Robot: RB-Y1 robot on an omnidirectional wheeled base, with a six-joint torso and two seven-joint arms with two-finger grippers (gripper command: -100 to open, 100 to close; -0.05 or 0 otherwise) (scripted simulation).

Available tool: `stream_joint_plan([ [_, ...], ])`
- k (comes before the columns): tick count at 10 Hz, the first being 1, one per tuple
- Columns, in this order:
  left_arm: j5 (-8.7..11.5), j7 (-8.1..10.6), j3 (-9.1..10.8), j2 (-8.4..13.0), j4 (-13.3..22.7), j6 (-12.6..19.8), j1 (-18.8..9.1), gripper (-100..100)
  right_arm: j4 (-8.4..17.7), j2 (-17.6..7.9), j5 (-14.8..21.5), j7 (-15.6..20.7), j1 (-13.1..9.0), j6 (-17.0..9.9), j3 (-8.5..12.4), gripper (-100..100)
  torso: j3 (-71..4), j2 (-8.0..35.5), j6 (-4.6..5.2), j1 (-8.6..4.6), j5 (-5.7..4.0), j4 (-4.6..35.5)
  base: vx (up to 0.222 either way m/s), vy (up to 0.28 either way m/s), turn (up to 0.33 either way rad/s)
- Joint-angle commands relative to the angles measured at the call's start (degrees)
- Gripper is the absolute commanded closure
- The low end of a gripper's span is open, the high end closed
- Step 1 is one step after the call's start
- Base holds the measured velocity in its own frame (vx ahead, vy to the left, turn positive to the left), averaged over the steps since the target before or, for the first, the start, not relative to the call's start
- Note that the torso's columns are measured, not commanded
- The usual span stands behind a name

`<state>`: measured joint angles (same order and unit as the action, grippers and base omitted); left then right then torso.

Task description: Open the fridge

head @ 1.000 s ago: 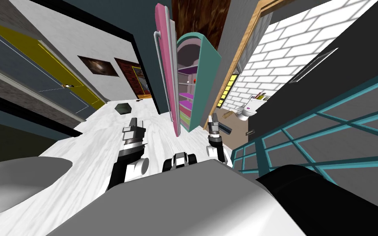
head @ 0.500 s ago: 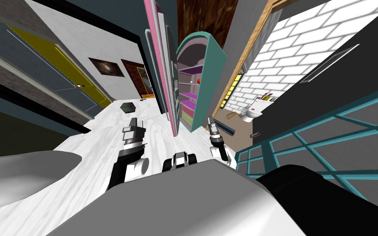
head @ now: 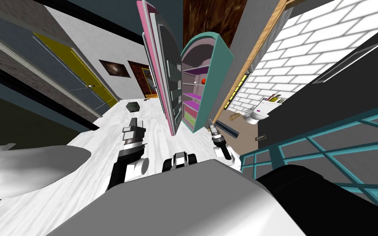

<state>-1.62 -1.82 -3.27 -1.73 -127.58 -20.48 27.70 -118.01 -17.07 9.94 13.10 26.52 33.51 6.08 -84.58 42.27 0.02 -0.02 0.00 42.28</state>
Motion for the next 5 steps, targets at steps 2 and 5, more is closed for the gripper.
stream_joint_plan([
  [2, 0.00, 0.00, 0.00, 0.00, 0.00, 0.00, 0.00, 0, 3.26, -5.37, 1.16, 2.76, -0.16, -0.30, 1.95, -100, 0.00, -0.02, -0.04, 0.09, 0.01, 0.00, 0.032, 0.081, 0.093],
  [5, 0.00, 0.00, -0.01, -0.01, 0.00, 0.00, 0.00, 0, 6.26, -10.28, 2.38, 5.64, -0.10, -0.61, 3.82, -100, -0.01, -0.02, -0.04, 0.10, 0.02, -0.01, 0.036, 0.094, 0.099],
])
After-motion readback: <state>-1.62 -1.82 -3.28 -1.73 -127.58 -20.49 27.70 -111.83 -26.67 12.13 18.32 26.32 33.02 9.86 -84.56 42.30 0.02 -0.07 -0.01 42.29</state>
